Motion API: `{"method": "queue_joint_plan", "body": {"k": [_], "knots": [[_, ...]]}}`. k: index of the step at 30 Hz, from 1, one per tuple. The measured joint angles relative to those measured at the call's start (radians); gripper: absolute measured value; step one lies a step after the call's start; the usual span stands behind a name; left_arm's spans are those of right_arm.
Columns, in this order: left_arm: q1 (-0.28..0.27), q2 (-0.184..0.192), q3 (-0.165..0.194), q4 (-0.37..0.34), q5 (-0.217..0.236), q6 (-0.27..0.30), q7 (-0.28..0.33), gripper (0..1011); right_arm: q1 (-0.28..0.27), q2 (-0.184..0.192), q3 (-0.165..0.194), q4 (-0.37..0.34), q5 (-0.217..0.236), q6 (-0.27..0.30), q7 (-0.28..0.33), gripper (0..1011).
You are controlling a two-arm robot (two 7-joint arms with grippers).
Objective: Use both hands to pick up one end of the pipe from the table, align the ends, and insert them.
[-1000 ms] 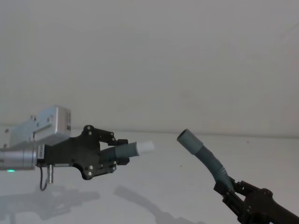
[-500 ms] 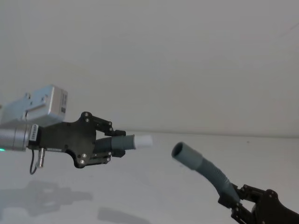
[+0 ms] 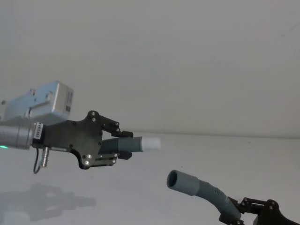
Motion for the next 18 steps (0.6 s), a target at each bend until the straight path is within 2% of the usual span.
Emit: {"method": "queue_joint_plan", "body": {"k": [11,18], "knots": [[0.057,0.018,0.012,-0.069,0.006,0.016,0.064,352,-0.018,0.0,-0.012,-0.009,-0.067,-0.019,-0.068,255],[0.086,0.039,0.019,-0.11,0.014,0.038,0.096,352,-0.023,0.001,-0.017,-0.011,-0.089,-0.026,-0.094,255]]}}
